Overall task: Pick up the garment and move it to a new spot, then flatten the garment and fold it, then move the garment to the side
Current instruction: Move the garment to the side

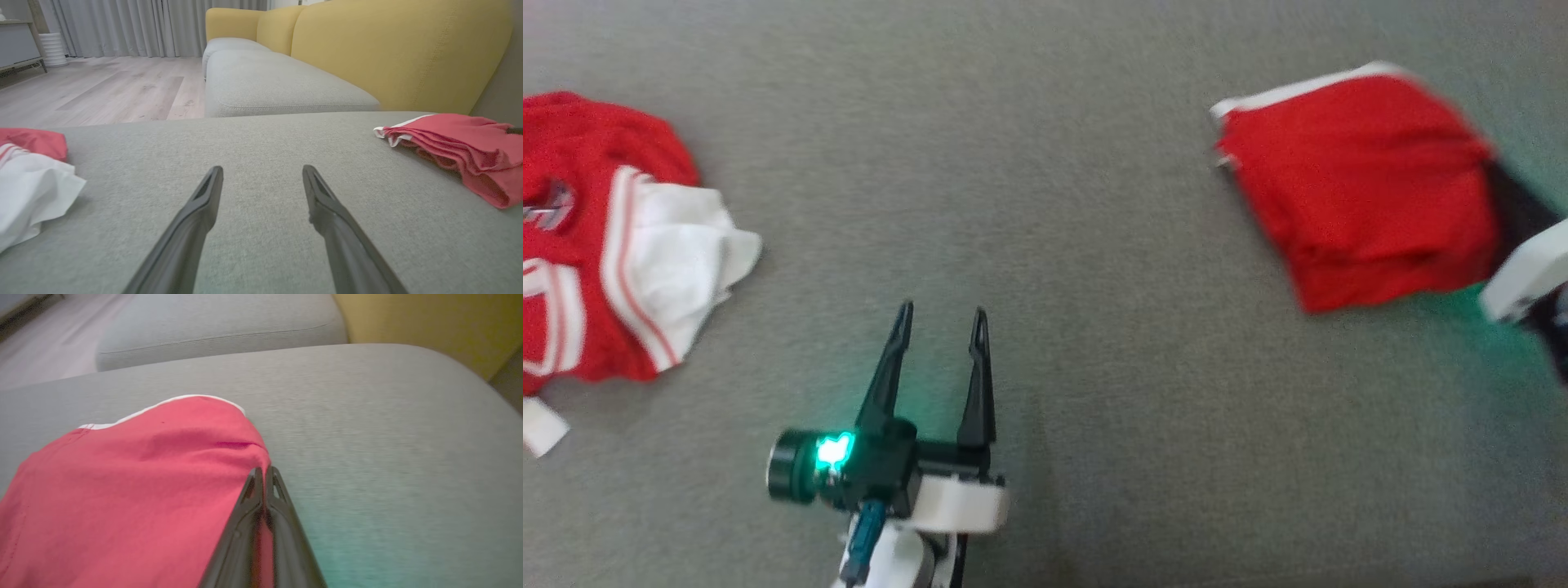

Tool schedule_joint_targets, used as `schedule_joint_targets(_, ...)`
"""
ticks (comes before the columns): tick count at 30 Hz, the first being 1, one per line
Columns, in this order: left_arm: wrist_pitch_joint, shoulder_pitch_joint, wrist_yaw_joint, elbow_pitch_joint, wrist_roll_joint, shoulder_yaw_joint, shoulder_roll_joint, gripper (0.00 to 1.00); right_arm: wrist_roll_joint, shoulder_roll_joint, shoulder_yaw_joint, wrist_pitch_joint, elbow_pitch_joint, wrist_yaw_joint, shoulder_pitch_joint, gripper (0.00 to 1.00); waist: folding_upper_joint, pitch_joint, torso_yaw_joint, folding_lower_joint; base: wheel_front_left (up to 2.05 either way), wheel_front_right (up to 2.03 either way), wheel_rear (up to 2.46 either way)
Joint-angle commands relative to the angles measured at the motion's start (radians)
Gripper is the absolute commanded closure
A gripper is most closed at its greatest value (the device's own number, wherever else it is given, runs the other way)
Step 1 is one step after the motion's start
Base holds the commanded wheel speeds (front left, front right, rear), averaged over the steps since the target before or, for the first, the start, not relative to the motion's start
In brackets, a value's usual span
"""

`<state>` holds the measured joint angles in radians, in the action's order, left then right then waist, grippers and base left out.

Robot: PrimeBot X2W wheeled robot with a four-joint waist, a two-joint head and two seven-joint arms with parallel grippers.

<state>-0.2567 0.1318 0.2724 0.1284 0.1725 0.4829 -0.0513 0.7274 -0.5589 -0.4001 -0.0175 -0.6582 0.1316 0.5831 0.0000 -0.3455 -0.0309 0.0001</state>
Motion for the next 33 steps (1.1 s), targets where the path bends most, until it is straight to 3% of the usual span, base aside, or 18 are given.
schedule_joint_targets(1, -0.005, 0.035, -0.003, -0.024, -0.013, -0.029, 0.001, 0.0, -0.009, -0.042, -0.001, 0.016, 0.015, -0.001, 0.014, 1.0, 0.0, -0.044, -0.04, -0.0001, 0.0, 0.0, 0.0)
schedule_joint_targets(8, -0.005, 0.111, -0.01, -0.014, -0.042, -0.031, 0.001, 0.0, -0.051, -0.175, 0.038, 0.074, -0.065, -0.001, 0.098, 1.0, 0.0, -0.126, -0.077, -0.0001, 0.0, 0.0, 0.0)
schedule_joint_targets(14, -0.005, 0.148, -0.015, -0.006, -0.052, -0.029, 0.001, 0.0, -0.103, -0.25, 0.089, 0.151, -0.178, -0.001, 0.166, 1.0, 0.0, -0.164, -0.082, -0.0001, 0.0, 0.0, 0.0)
schedule_joint_targets(15, -0.005, 0.152, -0.015, -0.004, -0.052, -0.028, 0.001, 0.0, -0.122, -0.256, 0.1, 0.172, -0.203, -0.001, 0.181, 0.85, 0.0, -0.167, -0.082, -0.0001, 0.0, 0.0, 0.0)
schedule_joint_targets(16, -0.005, 0.155, -0.016, -0.002, -0.051, -0.027, 0.001, 0.0, -0.14, -0.256, 0.113, 0.19, -0.231, -0.001, 0.196, 0.1, 0.0, -0.167, -0.081, -0.0001, 0.0, 0.0, 0.0)
schedule_joint_targets(17, -0.005, 0.158, -0.017, 0.001, -0.05, -0.026, 0.001, 0.0, -0.159, -0.253, 0.129, 0.21, -0.259, -0.001, 0.212, 0.0, 0.0, -0.166, -0.079, -0.0001, 0.0, 0.0, 0.0)
schedule_joint_targets(23, -0.005, 0.152, -0.018, 0.016, -0.028, -0.019, 0.001, 0.0, -0.369, -0.18, 0.22, 0.277, -0.358, -0.001, 0.276, 0.0, 0.0, -0.097, -0.06, -0.0001, 0.0, 0.0, 0.0)
schedule_joint_targets(28, -0.005, 0.112, -0.013, 0.019, -0.005, -0.021, 0.001, 0.0, -0.485, -0.01, 0.301, 0.279, -0.234, -0.001, 0.185, 0.0, 0.0, 0.011, -0.038, -0.0001, 0.0, 0.0, 0.0)
schedule_joint_targets(33, -0.005, 0.042, -0.006, 0.013, 0.04, -0.041, 0.001, 0.0, -0.492, 0.173, 0.285, 0.279, -0.072, -0.001, -0.004, 0.0, 0.0, 0.143, -0.013, -0.0001, 0.0, 0.0, 0.0)
